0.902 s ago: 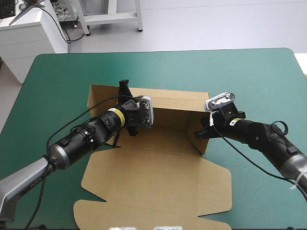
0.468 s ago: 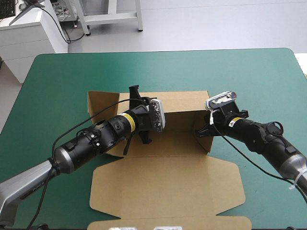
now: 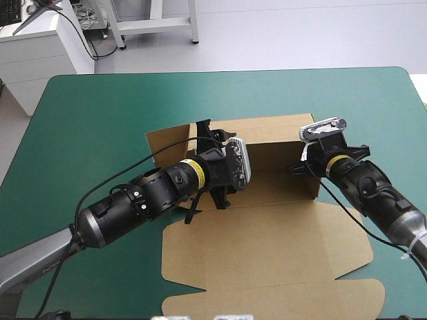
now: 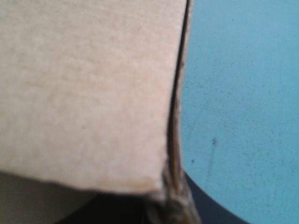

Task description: Fold the box

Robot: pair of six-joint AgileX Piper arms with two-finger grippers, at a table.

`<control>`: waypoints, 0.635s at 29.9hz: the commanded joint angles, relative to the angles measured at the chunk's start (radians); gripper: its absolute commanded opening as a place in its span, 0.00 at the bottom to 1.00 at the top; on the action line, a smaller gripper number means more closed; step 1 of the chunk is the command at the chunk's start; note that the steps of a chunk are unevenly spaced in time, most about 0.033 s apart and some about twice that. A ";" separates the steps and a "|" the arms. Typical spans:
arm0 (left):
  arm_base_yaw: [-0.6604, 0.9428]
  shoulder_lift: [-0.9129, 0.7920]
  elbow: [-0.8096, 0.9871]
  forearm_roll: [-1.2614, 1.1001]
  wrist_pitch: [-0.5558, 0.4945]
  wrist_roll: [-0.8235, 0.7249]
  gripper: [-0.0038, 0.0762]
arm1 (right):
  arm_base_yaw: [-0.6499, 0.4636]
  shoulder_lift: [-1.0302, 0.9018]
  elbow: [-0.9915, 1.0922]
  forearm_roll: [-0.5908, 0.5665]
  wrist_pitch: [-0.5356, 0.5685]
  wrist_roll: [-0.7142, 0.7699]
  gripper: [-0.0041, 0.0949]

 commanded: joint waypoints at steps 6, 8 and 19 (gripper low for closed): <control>-0.122 -0.056 -0.163 -0.002 0.233 -0.008 0.04 | -0.006 -0.024 -0.039 -0.052 -0.019 0.012 0.02; -0.136 -0.056 -0.210 -0.018 0.307 0.030 0.07 | -0.006 -0.024 -0.039 -0.050 -0.010 0.012 0.02; 0.053 -0.043 -0.460 -0.200 0.678 0.045 0.07 | -0.006 -0.024 -0.039 -0.045 0.008 0.012 0.02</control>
